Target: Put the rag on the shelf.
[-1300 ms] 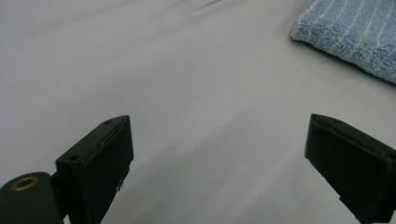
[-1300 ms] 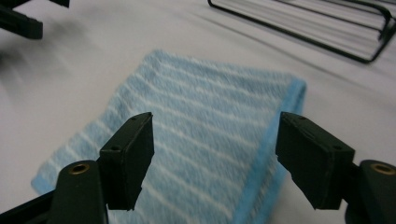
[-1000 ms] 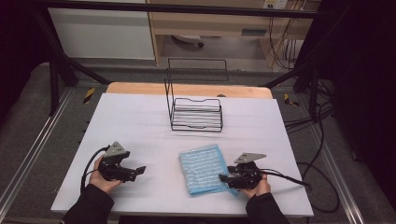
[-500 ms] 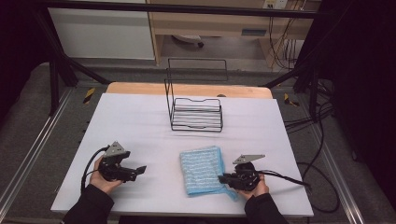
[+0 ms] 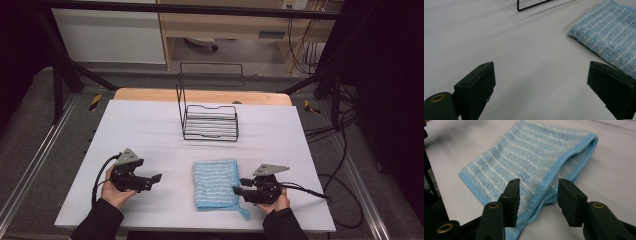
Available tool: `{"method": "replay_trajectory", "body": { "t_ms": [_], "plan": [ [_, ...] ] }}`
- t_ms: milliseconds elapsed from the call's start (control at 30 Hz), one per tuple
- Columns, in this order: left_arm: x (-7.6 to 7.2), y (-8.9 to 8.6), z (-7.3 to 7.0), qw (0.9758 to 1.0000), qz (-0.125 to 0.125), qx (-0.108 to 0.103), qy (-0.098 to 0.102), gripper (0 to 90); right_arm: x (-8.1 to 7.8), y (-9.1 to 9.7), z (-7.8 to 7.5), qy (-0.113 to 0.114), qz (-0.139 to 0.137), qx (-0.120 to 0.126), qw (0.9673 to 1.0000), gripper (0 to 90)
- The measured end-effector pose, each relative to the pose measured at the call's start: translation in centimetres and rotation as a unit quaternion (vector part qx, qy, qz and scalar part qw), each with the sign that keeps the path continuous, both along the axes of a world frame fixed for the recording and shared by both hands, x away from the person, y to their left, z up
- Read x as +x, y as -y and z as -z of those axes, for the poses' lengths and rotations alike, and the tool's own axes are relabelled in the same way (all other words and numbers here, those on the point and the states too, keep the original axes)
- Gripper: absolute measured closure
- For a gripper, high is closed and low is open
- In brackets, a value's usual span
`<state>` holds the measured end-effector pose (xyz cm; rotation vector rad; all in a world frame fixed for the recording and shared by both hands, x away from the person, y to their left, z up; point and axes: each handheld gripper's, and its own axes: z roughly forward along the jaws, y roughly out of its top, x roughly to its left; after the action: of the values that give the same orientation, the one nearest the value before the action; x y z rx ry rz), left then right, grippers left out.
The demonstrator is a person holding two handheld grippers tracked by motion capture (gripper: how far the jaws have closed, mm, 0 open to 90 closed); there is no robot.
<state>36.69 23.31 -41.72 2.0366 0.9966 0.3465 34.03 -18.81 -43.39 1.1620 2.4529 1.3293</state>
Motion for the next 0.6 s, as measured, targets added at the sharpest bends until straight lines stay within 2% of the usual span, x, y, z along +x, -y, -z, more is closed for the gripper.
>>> {"method": "replay_trajectory", "body": {
  "t_ms": [167,333,367,467,600],
  "plan": [
    [0.5,1.5,-0.4,1.0,-0.002,0.0,-0.004,8.7,0.9,0.6,-0.6,0.022,0.009,0.01,0.9997,29.3],
    [1.3,3.6,-0.7,0.9999,-0.002,0.012,-0.008,12.7,1.7,1.3,-0.6,0.027,0.012,0.011,0.9995,15.2],
    [1.3,3.6,-0.7,0.9999,-0.002,0.012,-0.008,13.5,1.8,1.4,-0.5,0.028,0.012,0.014,0.9994,14.1],
    [2.0,5.7,-0.6,0.9998,0.001,0.01,-0.018,16.1,1.8,1.8,-0.3,0.029,0.016,0.02,0.9992,10.1],
    [2.7,7.8,-0.5,0.9997,0.002,0.007,-0.025,20.1,1.9,2.0,0.0,0.027,0.016,0.01,0.9995,5.4]
  ]
}}
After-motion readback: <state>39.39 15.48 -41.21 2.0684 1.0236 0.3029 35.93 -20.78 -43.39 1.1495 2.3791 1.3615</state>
